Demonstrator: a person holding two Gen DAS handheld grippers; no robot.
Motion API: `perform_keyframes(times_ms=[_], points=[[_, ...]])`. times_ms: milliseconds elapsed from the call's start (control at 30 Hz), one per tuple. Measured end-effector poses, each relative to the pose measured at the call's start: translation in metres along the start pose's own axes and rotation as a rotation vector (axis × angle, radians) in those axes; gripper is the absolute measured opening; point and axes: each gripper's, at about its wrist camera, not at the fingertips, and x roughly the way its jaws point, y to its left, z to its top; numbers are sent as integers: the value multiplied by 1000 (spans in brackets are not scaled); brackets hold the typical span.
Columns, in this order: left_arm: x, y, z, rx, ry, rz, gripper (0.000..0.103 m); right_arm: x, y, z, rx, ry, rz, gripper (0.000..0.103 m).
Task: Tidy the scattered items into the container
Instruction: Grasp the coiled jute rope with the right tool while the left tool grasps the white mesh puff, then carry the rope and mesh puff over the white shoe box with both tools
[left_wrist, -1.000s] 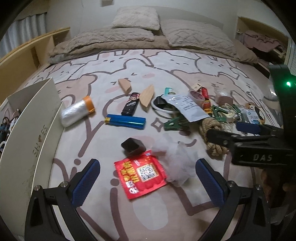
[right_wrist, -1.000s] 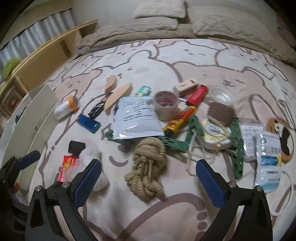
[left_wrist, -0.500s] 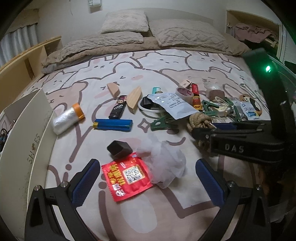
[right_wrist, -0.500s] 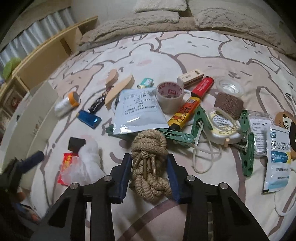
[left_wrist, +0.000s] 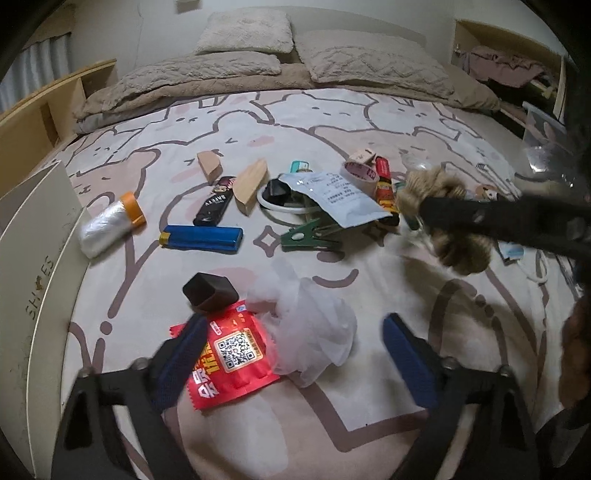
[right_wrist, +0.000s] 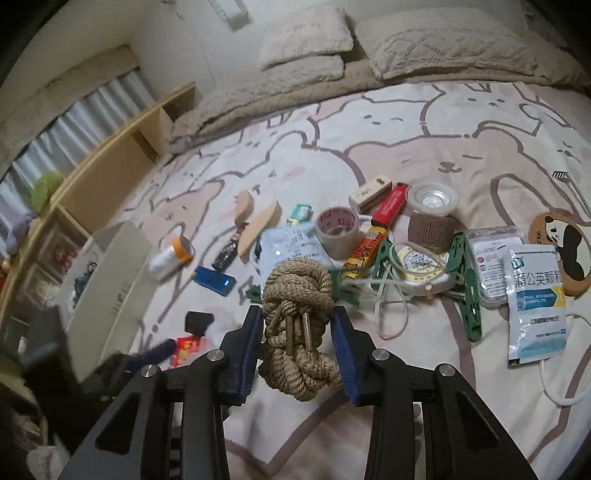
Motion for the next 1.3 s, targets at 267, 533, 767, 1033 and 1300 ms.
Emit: perform_keyframes(times_ms=[267, 533, 767, 1033, 1300], points=[[15, -8, -6, 15, 57, -45, 41, -9, -4, -3, 28, -11, 31, 38], [5, -6, -4, -5, 32, -79, 32, -13, -4, -5, 28, -20, 43, 38], [-11, -2, 1, -25, -22, -117, 32, -19, -3, -7, 30, -45, 51, 38], [-25, 1, 8, -35, -72, -112, 32, -21, -2, -10, 40, -56, 53, 38], [-56, 20, 13, -79, -129, -94, 32, -37, 19, -11, -2, -95, 50, 38]])
